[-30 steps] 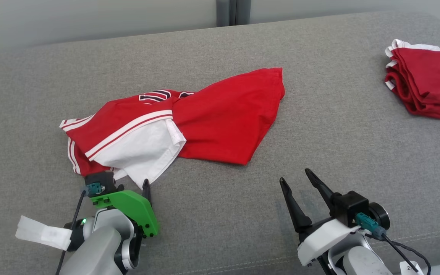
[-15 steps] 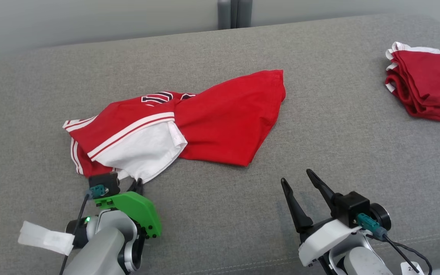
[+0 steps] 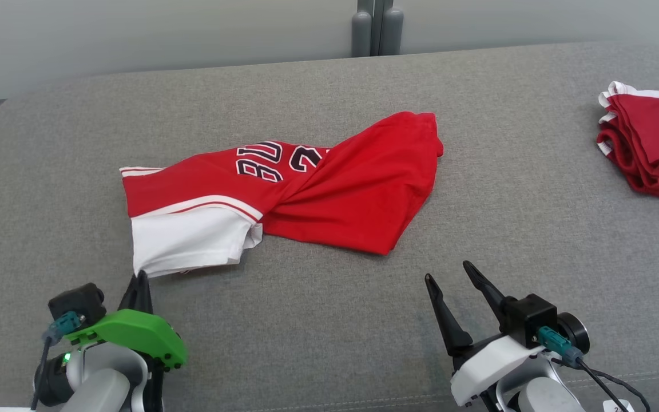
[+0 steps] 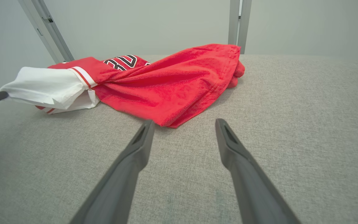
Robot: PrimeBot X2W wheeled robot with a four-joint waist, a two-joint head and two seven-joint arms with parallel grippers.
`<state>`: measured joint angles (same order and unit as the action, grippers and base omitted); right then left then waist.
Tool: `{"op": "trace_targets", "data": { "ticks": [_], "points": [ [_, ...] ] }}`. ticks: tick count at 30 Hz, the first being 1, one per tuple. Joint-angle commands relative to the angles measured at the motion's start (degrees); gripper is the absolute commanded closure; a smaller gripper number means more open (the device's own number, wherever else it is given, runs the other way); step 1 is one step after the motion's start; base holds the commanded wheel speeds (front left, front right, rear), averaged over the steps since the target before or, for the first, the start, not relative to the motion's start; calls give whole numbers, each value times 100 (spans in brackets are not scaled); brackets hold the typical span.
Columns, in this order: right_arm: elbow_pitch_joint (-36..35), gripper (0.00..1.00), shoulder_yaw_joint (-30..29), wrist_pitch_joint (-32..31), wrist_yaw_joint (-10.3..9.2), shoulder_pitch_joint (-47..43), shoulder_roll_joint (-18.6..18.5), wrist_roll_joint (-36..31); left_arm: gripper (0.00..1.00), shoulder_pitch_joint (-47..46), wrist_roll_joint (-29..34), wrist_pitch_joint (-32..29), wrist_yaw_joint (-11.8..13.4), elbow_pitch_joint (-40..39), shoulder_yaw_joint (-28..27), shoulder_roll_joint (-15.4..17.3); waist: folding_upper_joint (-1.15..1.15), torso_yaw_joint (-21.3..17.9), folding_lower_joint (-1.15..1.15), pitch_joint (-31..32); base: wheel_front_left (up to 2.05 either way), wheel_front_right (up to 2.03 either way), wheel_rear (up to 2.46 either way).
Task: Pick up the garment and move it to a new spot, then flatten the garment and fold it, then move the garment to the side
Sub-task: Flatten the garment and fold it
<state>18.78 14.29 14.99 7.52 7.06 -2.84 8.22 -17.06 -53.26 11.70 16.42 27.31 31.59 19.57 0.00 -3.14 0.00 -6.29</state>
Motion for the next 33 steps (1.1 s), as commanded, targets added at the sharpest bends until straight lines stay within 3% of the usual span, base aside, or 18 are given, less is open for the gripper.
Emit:
{"op": "trace_targets", "data": {
  "ticks": [1, 12, 21, 22, 23, 33],
  "points": [
    [-6, 0, -15, 23, -7, -70, -9, -34, 100, 116, -17, 51, 93, -183, -100, 133, 0, 45, 0, 10, 0, 0, 0],
    [8, 0, 24, 23, -7, 5, -10, 6, 100, 458, -34, 42, 547, -938, -389, 518, 0, 41, 0, -1, 0, 0, 0],
    [13, 0, -16, 24, -7, 31, -9, 31, 100, 653, 58, -68, 791, -675, -243, 492, 0, -9, 0, -46, 0, 0, 0],
    [14, 0, -27, 24, -7, 31, -9, 29, 72, 653, 58, -66, 789, -632, -227, 473, 0, -5, 0, -46, 0, 0, 0],
    [16, 0, -38, 24, -7, 29, -9, 27, 0, 643, 67, -40, 787, -579, -227, 454, 0, 2, 0, -44, 0, 0, 0],
    [5, 0, -130, 24, -7, -68, -9, -31, 0, 683, 123, 224, 667, -388, -375, 321, 0, 150, 0, 58, 0, 0, 0]
  ]
}}
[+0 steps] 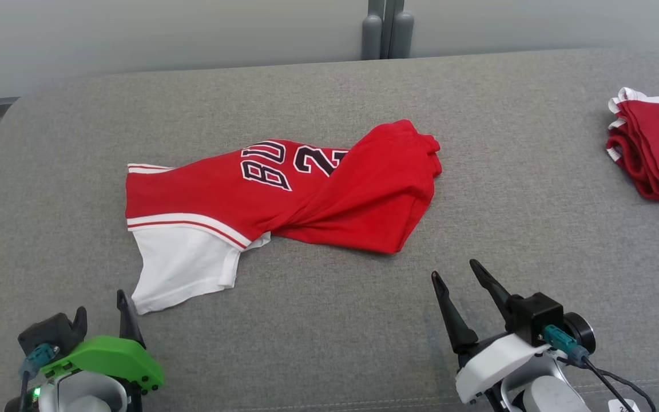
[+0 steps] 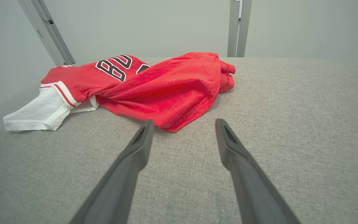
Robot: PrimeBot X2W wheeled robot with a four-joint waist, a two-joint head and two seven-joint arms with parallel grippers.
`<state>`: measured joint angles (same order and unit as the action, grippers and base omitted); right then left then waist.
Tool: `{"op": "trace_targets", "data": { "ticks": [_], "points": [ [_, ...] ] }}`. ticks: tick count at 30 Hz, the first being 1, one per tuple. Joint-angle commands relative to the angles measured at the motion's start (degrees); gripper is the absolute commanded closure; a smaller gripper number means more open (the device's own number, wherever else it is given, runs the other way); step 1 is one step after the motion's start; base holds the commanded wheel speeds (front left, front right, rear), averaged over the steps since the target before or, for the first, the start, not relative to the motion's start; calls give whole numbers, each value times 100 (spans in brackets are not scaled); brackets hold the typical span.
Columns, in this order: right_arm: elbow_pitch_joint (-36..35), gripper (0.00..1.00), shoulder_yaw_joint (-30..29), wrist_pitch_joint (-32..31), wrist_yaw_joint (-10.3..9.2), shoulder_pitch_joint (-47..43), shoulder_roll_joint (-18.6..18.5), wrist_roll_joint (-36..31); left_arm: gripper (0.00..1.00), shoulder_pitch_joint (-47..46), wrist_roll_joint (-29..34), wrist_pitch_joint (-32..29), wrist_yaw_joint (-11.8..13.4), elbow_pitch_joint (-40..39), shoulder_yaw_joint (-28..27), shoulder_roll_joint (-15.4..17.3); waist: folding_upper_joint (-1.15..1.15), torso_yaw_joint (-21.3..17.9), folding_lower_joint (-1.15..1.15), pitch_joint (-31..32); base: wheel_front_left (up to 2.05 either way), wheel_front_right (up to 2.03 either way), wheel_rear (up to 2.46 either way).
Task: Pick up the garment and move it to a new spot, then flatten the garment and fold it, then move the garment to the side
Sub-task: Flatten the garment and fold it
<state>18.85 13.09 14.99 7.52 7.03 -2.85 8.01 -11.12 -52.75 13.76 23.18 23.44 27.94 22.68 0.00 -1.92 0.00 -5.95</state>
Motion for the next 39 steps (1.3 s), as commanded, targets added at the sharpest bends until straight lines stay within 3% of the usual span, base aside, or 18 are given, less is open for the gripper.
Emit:
{"op": "trace_targets", "data": {
  "ticks": [1, 5, 7, 12, 17, 22, 27, 39],
  "points": [
    [-5, 0, -14, 24, -7, -80, -8, -15, 0, 109, 91, 63, -72, -39, -59, -16, 0, 53, 0, 39, 0, 0, 0],
    [-9, 0, -62, 21, -7, -84, -9, -64, 0, 157, 235, 146, -348, -355, -426, -196, 0, 164, 0, 94, 0, 0, 0],
    [-13, 0, -90, 18, -7, -84, -7, -74, 0, 219, 587, 147, -478, -680, -768, -344, 0, 228, 0, 121, 0, 0, 0],
    [-26, 0, -108, -9, -7, -114, -9, -113, 0, 542, 1654, 146, -1074, -1373, -1328, -840, 0, 376, 0, 216, 0, 0, 0],
    [-11, 0, -132, -19, -7, -153, -9, -103, 0, 945, 2646, 147, -1639, -1672, -1477, -1180, 0, 476, 0, 344, 0, 0, 0],
    [-81, 0, -314, 0, -7, -228, -11, 19, 0, 1358, 3308, 147, -2037, -1863, -1636, -1416, 0, 545, 0, 465, 0, 0, 0],
    [-238, 0, -734, 18, -7, -324, -12, 183, 0, 1724, 3599, 148, -2276, -1778, -1853, -1592, 0, 581, 0, 578, 0, 0, 0],
    [-793, 0, -1563, 22, -7, -655, -9, 132, 0, 1979, 3883, 148, -2427, -1441, -2315, -1672, 0, 546, 0, 718, 0, 0, 0]
  ]
}}
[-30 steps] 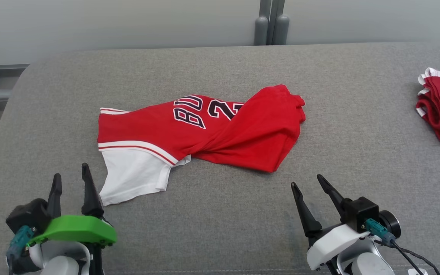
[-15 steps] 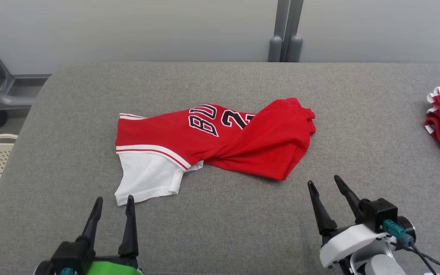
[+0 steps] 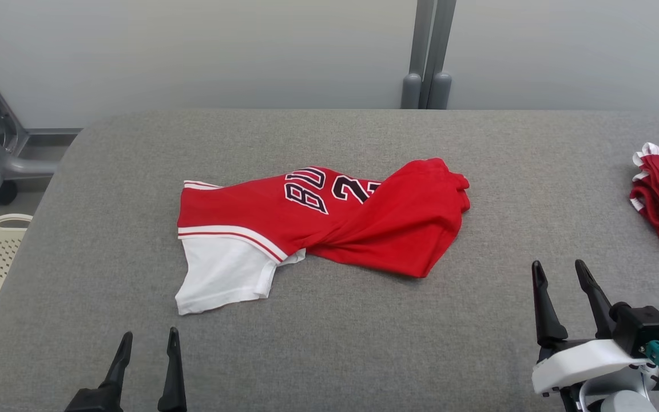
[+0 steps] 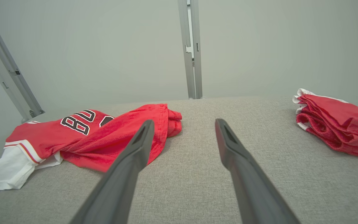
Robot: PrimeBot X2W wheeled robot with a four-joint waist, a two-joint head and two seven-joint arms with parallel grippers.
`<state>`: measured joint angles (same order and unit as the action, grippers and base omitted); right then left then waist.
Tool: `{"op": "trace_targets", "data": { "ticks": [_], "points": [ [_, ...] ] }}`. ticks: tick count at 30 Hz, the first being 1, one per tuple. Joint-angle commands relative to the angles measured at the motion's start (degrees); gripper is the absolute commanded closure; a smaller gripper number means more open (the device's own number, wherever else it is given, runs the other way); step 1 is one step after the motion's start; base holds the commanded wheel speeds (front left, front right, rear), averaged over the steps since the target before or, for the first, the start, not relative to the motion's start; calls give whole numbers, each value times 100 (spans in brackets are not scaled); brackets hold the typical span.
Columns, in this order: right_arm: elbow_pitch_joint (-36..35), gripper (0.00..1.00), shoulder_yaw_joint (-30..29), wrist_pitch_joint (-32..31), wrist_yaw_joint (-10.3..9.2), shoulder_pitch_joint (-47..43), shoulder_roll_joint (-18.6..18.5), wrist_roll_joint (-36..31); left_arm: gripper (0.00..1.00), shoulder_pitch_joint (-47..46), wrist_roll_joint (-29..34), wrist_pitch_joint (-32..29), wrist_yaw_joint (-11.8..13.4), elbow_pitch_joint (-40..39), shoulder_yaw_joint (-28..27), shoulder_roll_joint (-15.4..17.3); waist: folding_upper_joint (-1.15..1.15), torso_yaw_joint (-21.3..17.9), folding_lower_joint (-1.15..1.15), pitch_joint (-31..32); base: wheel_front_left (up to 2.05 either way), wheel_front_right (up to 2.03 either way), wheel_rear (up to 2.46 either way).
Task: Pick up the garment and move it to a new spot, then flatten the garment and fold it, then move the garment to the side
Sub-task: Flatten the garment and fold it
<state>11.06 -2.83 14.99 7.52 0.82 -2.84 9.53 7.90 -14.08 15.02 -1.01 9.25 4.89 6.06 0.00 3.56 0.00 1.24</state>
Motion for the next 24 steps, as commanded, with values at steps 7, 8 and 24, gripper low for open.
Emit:
{"op": "trace_targets", "data": {
  "ticks": [7, 8, 24],
  "points": [
    [-13, 0, -139, 23, -6, -157, -11, -91, 0, 13, 89, 22, -106, 136, -88, -18, 0, -26, 0, 8, 0, 0, 0],
    [-2, 0, -139, 23, -7, -154, -11, -105, 0, -7, 104, 22, -119, 114, -90, -27, 0, -23, 0, 3, 0, 0, 0],
    [735, 0, -208, -1421, -5, 1557, -14, 257, 0, -280, 279, 22, -302, 105, 27, -178, 0, 236, 0, -472, 0, 0, 0]
  ]
}}
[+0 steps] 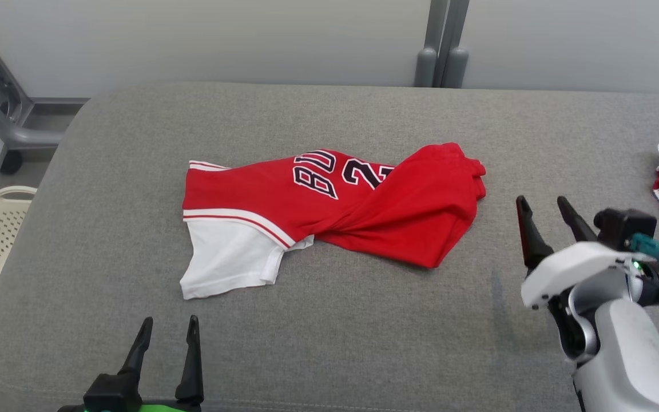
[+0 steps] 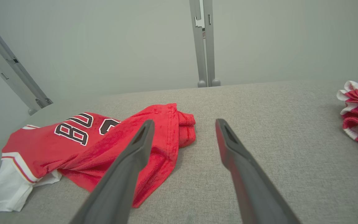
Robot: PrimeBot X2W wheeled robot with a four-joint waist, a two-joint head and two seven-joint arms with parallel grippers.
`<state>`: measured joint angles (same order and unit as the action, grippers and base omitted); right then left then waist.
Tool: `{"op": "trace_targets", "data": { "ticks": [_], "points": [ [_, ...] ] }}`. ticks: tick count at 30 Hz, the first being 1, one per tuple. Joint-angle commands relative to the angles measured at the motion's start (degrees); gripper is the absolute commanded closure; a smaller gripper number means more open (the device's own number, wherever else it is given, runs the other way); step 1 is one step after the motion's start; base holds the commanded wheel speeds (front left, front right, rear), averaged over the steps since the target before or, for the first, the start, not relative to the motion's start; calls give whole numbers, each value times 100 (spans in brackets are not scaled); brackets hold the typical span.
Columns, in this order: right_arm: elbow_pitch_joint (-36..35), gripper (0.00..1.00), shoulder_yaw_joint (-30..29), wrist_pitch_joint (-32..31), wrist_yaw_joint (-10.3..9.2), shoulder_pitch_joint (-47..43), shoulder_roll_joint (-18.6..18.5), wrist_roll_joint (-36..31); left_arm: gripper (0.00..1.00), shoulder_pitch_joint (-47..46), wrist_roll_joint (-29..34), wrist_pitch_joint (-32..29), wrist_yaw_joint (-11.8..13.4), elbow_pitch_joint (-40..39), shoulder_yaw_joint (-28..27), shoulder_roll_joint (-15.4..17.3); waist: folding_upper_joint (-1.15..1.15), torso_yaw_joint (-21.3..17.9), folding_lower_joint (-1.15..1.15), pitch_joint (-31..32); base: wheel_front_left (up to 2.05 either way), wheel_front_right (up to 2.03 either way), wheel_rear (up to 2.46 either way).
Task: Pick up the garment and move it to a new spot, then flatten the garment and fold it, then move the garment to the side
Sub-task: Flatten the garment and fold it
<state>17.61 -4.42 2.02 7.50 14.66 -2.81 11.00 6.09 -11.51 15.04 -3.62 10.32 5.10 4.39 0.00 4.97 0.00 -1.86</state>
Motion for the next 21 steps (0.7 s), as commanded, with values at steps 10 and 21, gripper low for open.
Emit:
{"op": "trace_targets", "data": {
  "ticks": [10, 21],
  "points": [
    [1581, 0, -516, -1406, -2, 1929, -89, 41, 0, -477, 169, 21, -147, -29, 270, -80, 0, 538, 0, -794, 0, 0, 0],
    [2813, 9, -516, -1581, -2, 2698, -190, -2, 0, -679, 207, 21, -182, 15, 374, -115, 0, 823, 0, -1137, 0, 0, 0]
  ]
}}
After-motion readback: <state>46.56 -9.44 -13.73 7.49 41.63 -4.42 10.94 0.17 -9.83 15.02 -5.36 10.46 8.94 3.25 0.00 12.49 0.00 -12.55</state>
